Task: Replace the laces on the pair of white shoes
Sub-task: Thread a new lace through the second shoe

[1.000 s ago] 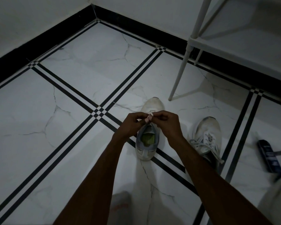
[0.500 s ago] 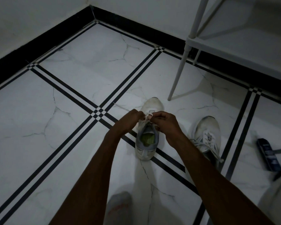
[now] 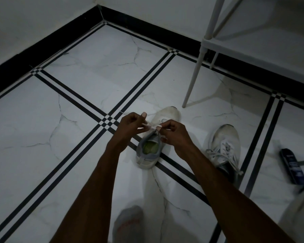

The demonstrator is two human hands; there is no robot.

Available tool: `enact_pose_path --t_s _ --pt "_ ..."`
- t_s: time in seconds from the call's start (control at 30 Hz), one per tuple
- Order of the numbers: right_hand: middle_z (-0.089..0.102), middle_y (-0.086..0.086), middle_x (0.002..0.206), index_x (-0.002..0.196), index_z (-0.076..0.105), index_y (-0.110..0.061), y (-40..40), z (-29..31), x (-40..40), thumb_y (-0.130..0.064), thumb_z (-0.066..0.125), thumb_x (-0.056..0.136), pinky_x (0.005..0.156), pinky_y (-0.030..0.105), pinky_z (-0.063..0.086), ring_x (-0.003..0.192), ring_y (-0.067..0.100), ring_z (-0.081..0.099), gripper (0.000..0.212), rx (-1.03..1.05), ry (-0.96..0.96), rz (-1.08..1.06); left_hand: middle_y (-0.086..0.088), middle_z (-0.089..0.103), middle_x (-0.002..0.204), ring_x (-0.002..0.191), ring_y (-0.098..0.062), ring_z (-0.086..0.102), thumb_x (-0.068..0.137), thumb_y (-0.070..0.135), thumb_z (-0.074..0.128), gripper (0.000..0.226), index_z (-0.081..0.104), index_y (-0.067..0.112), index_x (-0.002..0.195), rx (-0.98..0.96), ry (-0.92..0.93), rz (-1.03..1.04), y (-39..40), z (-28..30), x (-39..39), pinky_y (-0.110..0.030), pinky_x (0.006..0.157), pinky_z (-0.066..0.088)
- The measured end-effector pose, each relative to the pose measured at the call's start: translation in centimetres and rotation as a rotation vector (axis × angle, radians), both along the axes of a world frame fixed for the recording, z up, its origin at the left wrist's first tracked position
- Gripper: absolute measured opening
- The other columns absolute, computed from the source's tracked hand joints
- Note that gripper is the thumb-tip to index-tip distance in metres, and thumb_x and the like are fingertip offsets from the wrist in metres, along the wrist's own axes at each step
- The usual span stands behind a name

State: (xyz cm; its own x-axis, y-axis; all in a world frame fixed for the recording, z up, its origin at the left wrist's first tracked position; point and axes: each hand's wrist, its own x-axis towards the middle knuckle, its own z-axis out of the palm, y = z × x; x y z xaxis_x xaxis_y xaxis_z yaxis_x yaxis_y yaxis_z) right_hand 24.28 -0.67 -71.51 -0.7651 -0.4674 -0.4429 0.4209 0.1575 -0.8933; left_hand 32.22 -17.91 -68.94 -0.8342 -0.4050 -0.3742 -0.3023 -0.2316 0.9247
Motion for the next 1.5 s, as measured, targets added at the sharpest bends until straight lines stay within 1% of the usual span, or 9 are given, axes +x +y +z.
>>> enact_pose_path --t_s 0.3,0.5,0.63,0.73,0.93,1.03,1.27,1.4,1.5 --pt "0.073 -0.002 0.085 0.088 0.069 -0.008 1.4 -0.6 -1.1 -0.012 0.08 0.081 0.062 0.018 0.048 0.077 0.007 0.065 0.014 0.076 0.079 0.045 -0.014 0.05 0.064 0.065 -0.021 0.049 0.084 0.071 0.065 0.079 0.055 -0.005 0.065 -0.478 -0.217 -0.007 -2.1 0.8 1.8 -0.029 0.068 0.04" --pt "0.073 0.002 0.093 0.09 0.067 -0.004 3.1 -1.6 -1.9 -0.011 0.079 0.083 0.058 0.012 0.047 0.083 0.009 0.067 0.015 0.129 0.124 -0.001 -0.011 0.07 0.077 0.063 -0.01 0.065 0.095 0.051 0.062 0.05 0.07 0.002 0.084 -0.413 -0.16 0.75 -5.8 1.9 3.2 -0.031 0.074 0.056" --pt "0.073 0.001 0.095 0.095 0.067 -0.003 3.5 -1.5 -2.2 -0.016 0.079 0.084 0.059 0.022 0.053 0.08 0.012 0.067 0.021 0.106 0.046 0.001 -0.016 0.061 0.118 0.113 -0.033 0.056 0.091 0.055 0.065 0.052 0.06 0.007 0.112 -0.747 -0.485 0.684 -5.6 -0.5 3.7 -0.046 0.093 0.048" --pt "0.075 0.006 0.1 0.097 0.068 -0.001 3.1 -1.3 -2.2 -0.02 0.082 0.081 0.071 0.029 0.058 0.085 0.014 0.069 0.028 0.118 0.064 -0.004 -0.016 0.063 0.109 0.104 -0.034 0.057 0.091 0.063 0.057 0.055 0.06 0.01 0.106 -1.017 -0.495 0.51 -2.1 -2.5 2.9 -0.042 0.087 0.046" --pt "0.074 0.007 0.094 0.092 0.072 -0.008 3.0 -0.4 -2.1 -0.018 0.081 0.082 0.069 0.028 0.058 0.084 0.016 0.069 0.017 0.089 0.068 -0.071 -0.018 0.075 0.082 0.077 -0.027 0.07 0.097 0.052 0.059 0.055 0.077 0.001 0.086 -0.479 -0.325 0.053 5.4 -2.8 -0.5 -0.041 0.078 0.057" --pt "0.074 0.009 0.097 0.091 0.072 -0.011 3.2 -0.6 -2.0 -0.016 0.082 0.081 0.071 0.032 0.06 0.09 0.02 0.071 0.015 0.08 0.024 -0.088 -0.023 0.074 0.089 0.081 -0.033 0.071 0.092 0.056 0.064 0.06 0.075 -0.003 0.088 -0.318 -0.325 0.113 6.2 -3.2 -1.4 -0.048 0.082 0.058" --pt "0.075 0.011 0.093 0.092 0.071 -0.007 3.5 -0.1 -1.8 -0.01 0.08 0.082 0.076 0.035 0.061 0.085 0.019 0.072 0.014 0.05 -0.066 -0.123 -0.009 0.072 0.087 0.079 -0.019 0.066 0.09 0.027 0.076 0.031 0.075 -0.001 0.104 -0.004 -0.331 0.11 6.8 -2.9 -2.2 -0.023 0.06 0.052" --pt "0.07 0.021 0.095 0.1 0.067 0.006 4.1 -0.9 -1.9 -0.002 0.074 0.086 0.067 0.035 0.062 0.079 0.025 0.069 0.017 0.063 -0.267 -0.365 -0.01 0.065 0.076 0.063 -0.018 0.059 0.097 0.021 0.066 0.024 0.067 0.002 0.082 0.09 -0.448 0.325 6.1 -3.9 -2.5 -0.026 0.058 0.051" --pt "0.069 0.016 0.091 0.108 0.066 0.006 4.3 -1.2 -1.4 -0.008 0.072 0.09 0.068 0.029 0.06 0.076 0.019 0.067 0.023 0.037 -0.32 -0.33 -0.009 0.067 0.077 0.071 -0.021 0.063 0.102 0.027 0.059 0.03 0.067 0.009 0.079 0.015 -0.445 0.371 6.5 -5.2 -1.7 -0.037 0.079 0.058"
